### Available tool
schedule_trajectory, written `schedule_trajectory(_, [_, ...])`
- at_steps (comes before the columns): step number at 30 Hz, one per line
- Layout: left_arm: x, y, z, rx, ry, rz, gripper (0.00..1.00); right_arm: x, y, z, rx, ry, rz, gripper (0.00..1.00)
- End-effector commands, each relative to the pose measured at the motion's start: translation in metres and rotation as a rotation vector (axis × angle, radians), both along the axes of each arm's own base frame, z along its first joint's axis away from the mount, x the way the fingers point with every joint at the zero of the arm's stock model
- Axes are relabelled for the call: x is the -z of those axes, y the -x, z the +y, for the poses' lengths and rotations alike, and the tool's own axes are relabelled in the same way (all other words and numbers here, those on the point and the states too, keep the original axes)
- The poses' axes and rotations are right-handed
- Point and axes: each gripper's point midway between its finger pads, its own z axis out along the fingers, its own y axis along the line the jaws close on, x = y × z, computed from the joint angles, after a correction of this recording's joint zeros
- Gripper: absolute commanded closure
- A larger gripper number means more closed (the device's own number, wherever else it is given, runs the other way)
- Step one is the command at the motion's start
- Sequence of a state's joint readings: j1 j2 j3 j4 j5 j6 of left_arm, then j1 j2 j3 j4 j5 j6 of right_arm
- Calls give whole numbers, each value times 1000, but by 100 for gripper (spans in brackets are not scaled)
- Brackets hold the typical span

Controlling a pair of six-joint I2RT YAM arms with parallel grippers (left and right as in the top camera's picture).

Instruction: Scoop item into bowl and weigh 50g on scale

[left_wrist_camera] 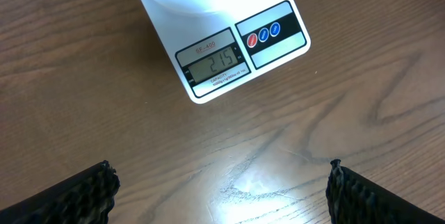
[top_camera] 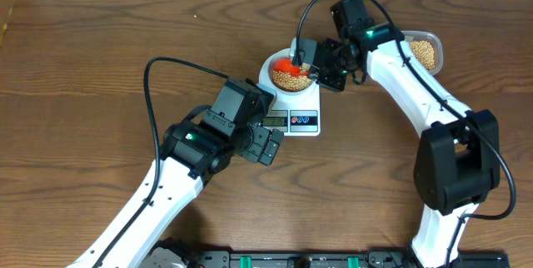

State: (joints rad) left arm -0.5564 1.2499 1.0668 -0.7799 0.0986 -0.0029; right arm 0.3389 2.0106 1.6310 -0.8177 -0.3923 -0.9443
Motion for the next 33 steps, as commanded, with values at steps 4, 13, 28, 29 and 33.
schedule_trajectory(4, [-3,-2,1,-7,0,-9,2,-13,2,-4,68,-83,47,99])
schedule_trajectory(13, [-3,-2,1,-7,0,-8,2,-19,0,-8,96,-141,76,99])
schedule_trajectory(28, [-3,-2,1,-7,0,-9,2,-42,-6,-10,114,-236,76,99])
schedule_trajectory(29, [-3,-2,1,-7,0,-9,2,-43,-6,-11,114,-241,77,99])
schedule_trajectory(33, [-3,-2,1,-7,0,-9,2,-50,-5,-11,108,-279,82,99])
